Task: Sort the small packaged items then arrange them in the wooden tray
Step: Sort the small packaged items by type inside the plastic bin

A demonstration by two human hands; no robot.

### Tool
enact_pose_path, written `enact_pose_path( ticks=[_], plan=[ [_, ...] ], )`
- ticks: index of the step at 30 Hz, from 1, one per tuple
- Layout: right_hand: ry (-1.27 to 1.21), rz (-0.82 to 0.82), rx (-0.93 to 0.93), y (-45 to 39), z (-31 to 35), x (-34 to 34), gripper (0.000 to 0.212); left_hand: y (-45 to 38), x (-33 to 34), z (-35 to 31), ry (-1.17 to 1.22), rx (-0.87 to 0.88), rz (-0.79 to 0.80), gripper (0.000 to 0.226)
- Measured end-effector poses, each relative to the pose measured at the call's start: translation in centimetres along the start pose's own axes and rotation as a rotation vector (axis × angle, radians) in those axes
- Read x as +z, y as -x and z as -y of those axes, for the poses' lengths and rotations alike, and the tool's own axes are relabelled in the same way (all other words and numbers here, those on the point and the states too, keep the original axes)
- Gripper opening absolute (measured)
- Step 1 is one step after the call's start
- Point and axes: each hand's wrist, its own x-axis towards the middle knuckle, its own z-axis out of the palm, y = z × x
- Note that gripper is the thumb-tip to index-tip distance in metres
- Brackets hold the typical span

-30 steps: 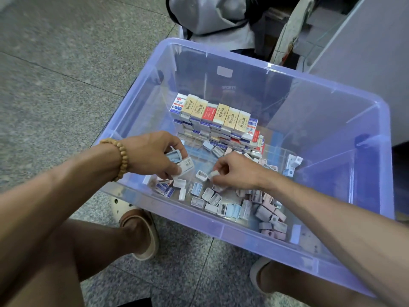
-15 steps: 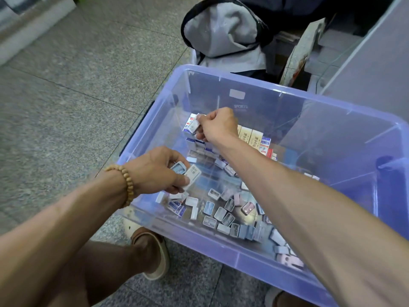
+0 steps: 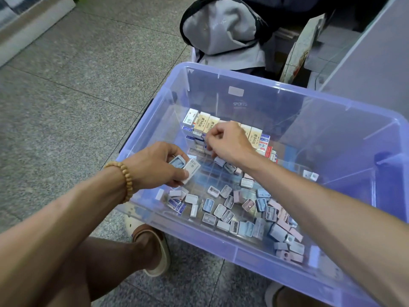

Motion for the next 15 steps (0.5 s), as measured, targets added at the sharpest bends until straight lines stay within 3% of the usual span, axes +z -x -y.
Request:
enact_pose_path(
  ticks=[4,6,9,12,14,15],
  plan=[
    [0.296,0.431,-0.095,2.4,-2.7,1.7,0.013,1.5,-0.6,-0.7,0.012,0.087,-0.065,0.013],
    [0.439,0.529,-0.142,2.8,-3.8,2.9,0.015,2.9,-1.1,-0.6,0.046,0.129,-0.085,0.015],
    [0.509,0.562,-0.209,3.0,-4.0,4.0,0.011,5.2,-1.8,0.0,0.072,0.155,-0.143,0.017],
    [0.495,0.609,-0.279,2.8,-3.4,5.2,0.03,6.9,-2.4,0.8,0.126,0.13,-0.22,0.016],
    [0.592,0.492,-0.352,2.2,-3.4,6.3,0.026,7.5,-2.5,1.1,0.161,0.124,-0.242,0.016],
    [0.665,0.455,-0.363,1.8,-3.5,6.8,0.038,7.7,-2.5,1.2,0.179,0.122,-0.246,0.016]
  ],
)
